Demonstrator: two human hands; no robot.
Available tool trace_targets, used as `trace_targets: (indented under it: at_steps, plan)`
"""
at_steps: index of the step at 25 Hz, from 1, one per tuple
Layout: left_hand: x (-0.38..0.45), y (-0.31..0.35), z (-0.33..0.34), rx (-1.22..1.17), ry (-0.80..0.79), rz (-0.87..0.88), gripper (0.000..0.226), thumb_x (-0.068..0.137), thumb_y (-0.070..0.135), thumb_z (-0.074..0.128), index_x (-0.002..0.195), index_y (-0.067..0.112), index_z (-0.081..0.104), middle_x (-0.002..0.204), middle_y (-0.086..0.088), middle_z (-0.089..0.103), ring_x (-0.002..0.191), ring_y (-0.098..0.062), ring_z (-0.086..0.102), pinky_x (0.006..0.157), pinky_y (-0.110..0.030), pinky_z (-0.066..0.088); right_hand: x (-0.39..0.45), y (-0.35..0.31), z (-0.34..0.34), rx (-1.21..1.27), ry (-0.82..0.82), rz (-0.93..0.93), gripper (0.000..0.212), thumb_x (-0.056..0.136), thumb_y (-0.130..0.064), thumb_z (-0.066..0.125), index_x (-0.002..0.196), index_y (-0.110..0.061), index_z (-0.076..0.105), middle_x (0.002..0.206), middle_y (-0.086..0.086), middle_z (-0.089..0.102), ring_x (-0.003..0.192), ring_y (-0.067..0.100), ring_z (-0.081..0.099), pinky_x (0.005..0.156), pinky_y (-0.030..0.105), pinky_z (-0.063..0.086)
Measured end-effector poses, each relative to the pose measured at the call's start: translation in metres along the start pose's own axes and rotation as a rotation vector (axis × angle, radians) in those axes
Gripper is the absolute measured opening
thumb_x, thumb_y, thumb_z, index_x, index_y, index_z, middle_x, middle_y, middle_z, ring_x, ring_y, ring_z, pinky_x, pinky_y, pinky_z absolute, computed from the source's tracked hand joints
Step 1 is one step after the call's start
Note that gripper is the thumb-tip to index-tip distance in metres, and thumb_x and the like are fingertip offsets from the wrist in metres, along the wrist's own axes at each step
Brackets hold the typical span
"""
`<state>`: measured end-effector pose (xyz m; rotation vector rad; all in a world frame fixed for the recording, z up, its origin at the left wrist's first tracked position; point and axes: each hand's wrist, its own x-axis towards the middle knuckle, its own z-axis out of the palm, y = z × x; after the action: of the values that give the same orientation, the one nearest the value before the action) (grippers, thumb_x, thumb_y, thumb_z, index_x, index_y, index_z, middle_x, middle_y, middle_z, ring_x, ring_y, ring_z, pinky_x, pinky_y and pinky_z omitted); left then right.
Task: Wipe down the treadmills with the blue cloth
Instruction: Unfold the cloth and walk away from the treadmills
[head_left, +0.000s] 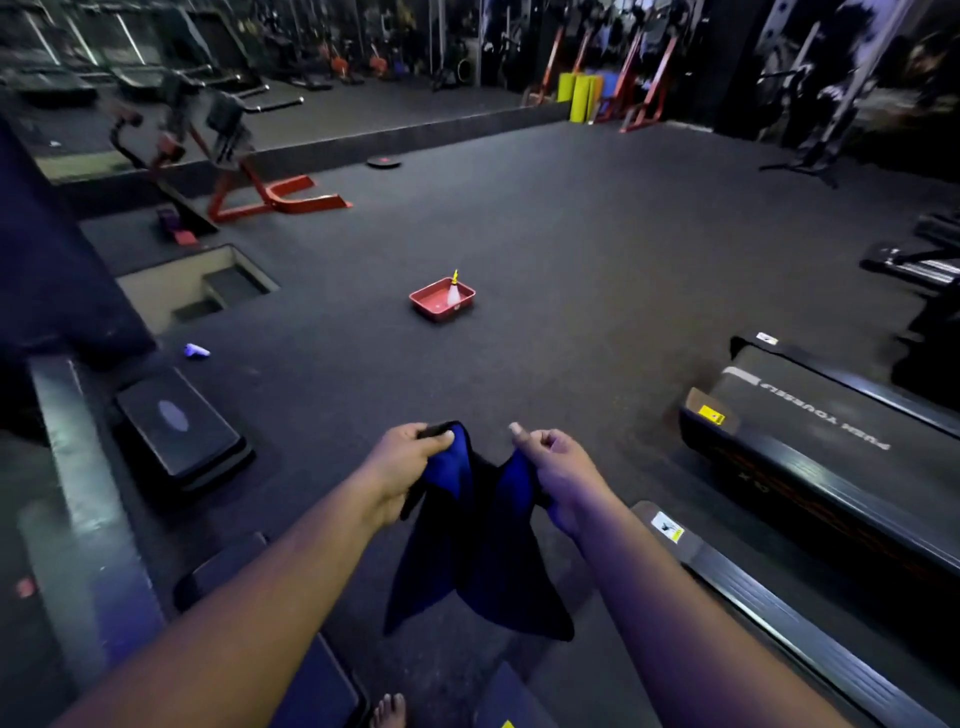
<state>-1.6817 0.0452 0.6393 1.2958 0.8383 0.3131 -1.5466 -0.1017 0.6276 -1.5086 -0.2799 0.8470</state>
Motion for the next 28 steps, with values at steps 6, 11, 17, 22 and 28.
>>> trace_targets:
  at_steps: [6, 11, 17, 22, 28]
  plan:
    - [0.081, 0.012, -0.053, 0.128, -0.149, 0.103, 0.024, 0.089, -0.008, 0.062, 0.105, 0.008, 0.07, 0.094, -0.003, 0.076, 0.082, -0.01, 0.07, 0.07, -0.022, 0.054, 0.1, -0.003, 0.109, -0.183, 0.007, -0.168, 0.019, 0.087, -0.014, 0.074, 0.096, -0.02, 0.058, 0.095, 0.011, 0.071, 0.081, 0.016, 0.066, 0.065, 0.028, 0.051]
    - [0.157, 0.046, -0.095, 0.305, -0.12, 0.27, 0.036, 0.079, -0.001, 0.074, 0.112, 0.013, 0.07, 0.097, 0.0, 0.075, 0.083, -0.001, 0.065, 0.075, -0.022, 0.054, 0.179, -0.025, 0.162, -0.257, -0.048, -0.174, 0.02, 0.092, -0.005, 0.062, 0.106, -0.019, 0.065, 0.095, 0.006, 0.075, 0.087, 0.019, 0.07, 0.079, 0.037, 0.055]
    - [0.266, 0.118, -0.118, 0.556, -0.056, 0.296, 0.047, 0.089, 0.019, 0.073, 0.134, 0.01, 0.059, 0.119, -0.004, 0.067, 0.11, -0.014, 0.065, 0.093, -0.019, 0.049, 0.281, -0.06, 0.157, -0.526, -0.038, -0.456, 0.018, 0.088, -0.03, 0.067, 0.105, -0.03, 0.061, 0.09, -0.005, 0.067, 0.083, 0.01, 0.063, 0.075, 0.029, 0.051]
    - [0.377, 0.182, -0.121, 0.542, -0.15, 0.347, 0.052, 0.089, -0.005, 0.063, 0.135, 0.016, 0.053, 0.104, -0.012, 0.074, 0.093, -0.015, 0.07, 0.082, -0.019, 0.053, 0.39, -0.08, 0.146, -0.651, -0.158, -0.708, 0.023, 0.085, -0.035, 0.071, 0.099, -0.021, 0.059, 0.097, -0.009, 0.058, 0.095, 0.004, 0.053, 0.08, 0.021, 0.041]
    - [0.493, 0.246, -0.116, 0.984, -0.215, 0.486, 0.062, 0.089, 0.006, 0.063, 0.143, 0.032, 0.047, 0.117, 0.014, 0.071, 0.109, -0.003, 0.066, 0.096, -0.031, 0.053, 0.511, -0.163, 0.119, -0.74, -0.307, -0.92, 0.019, 0.084, -0.025, 0.072, 0.086, -0.024, 0.053, 0.088, -0.011, 0.058, 0.088, 0.009, 0.054, 0.085, 0.032, 0.045]
